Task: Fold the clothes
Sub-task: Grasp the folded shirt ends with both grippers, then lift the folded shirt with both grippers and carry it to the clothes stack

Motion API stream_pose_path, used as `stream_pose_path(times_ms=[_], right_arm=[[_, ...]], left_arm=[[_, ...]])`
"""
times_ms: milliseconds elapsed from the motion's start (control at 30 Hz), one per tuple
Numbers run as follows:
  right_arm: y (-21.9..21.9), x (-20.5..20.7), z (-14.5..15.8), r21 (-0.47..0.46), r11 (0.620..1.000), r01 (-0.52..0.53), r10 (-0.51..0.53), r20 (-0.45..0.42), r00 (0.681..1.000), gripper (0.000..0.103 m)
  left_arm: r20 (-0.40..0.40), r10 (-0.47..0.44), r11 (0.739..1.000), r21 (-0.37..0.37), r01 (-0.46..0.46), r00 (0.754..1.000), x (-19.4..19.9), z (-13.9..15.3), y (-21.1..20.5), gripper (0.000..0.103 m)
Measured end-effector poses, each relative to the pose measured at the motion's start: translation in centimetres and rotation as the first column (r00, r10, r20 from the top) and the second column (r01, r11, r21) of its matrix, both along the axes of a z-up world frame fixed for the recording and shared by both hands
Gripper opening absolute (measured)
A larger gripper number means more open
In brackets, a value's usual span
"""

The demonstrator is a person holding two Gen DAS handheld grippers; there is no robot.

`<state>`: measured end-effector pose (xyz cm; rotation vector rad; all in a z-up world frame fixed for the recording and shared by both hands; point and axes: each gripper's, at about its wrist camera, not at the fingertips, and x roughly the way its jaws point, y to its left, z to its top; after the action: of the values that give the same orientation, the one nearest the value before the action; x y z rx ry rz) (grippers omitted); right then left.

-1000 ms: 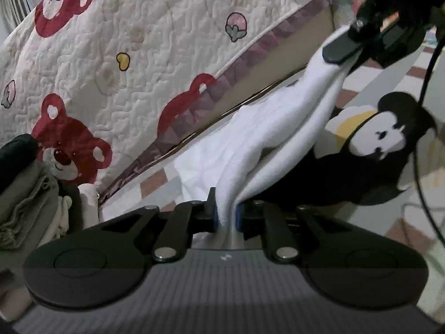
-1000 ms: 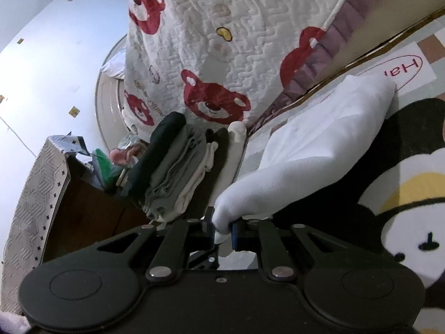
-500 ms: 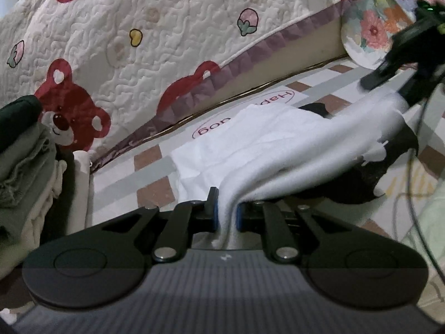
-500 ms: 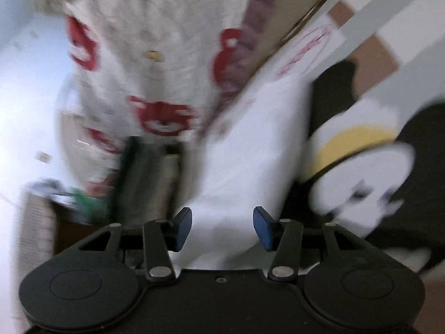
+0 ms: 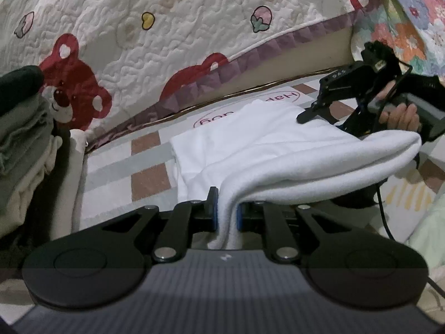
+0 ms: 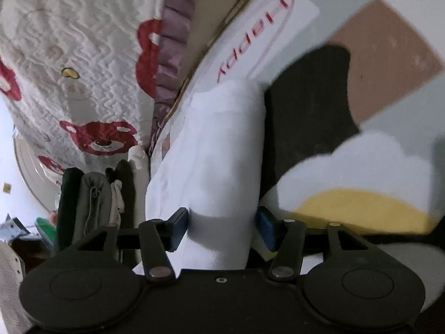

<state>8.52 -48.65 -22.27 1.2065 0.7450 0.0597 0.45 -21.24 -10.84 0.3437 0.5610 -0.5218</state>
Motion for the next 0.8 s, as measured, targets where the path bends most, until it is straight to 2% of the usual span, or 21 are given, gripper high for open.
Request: stream_pose_path(times_ms=[100,167,200,300,400,500,633,700,800], right_arm=[[0.4,1.1,-0.6,0.022,1.0,0.007,-0.007,0.005,1.0,0.063],[0.5,2.9,-0.2,-0.028,0.999,0.026,-0.026,0.018,1.0,0.061],[1.0,3.8,0.4,-0.069,0.998,0.011,-0.01,0.018,1.0,0.04],[3.1,4.0,4.7,-0.27,0.96,-0.067,0.097,0.098,0.99,0.033],[4.4,3.1,8.9,-0.368,0.928,-0.057,0.138,0.197,0.971,0.033],[5.4,2.5,12.7,-0.427,0.904,-0.03,0.15,0.25,0.957,0.033],[6.9,1.5,17.4,-0.498,0.867,-0.001,0.175,0.304,0.937,0.033],[8.0,1.2,19.9,-0.533,0.846,0.006,0.197,0.325,0.925,0.033],[9.6,1.5,23.4,-0.549,0.836,0.001,0.224,0.343,0.912,0.033]], left_arm=[[0.006,0.005,1.0,-0.017,-0.005,1.0,0.1,-0.2,0.3,0.012],[0.03,0.018,1.0,-0.023,-0.017,0.999,0.2,-0.3,0.6,0.012],[0.042,0.024,0.999,-0.026,-0.023,0.999,0.3,-0.3,0.7,0.012],[0.077,0.023,1.0,0.001,-0.023,0.997,0.2,-0.1,0.9,0.012],[0.087,0.039,0.998,-0.058,-0.034,0.995,0.2,1.2,1.8,0.012],[0.13,0.049,0.996,-0.078,-0.039,0.99,-0.1,2.8,2.3,0.012],[0.205,0.054,0.997,-0.062,-0.042,0.977,-0.8,5.3,2.6,0.012],[0.249,0.059,0.998,-0.048,-0.048,0.967,-1.4,7.0,3.0,0.012],[0.317,0.082,0.997,-0.04,-0.073,0.945,-2.4,9.8,4.0,0.012]])
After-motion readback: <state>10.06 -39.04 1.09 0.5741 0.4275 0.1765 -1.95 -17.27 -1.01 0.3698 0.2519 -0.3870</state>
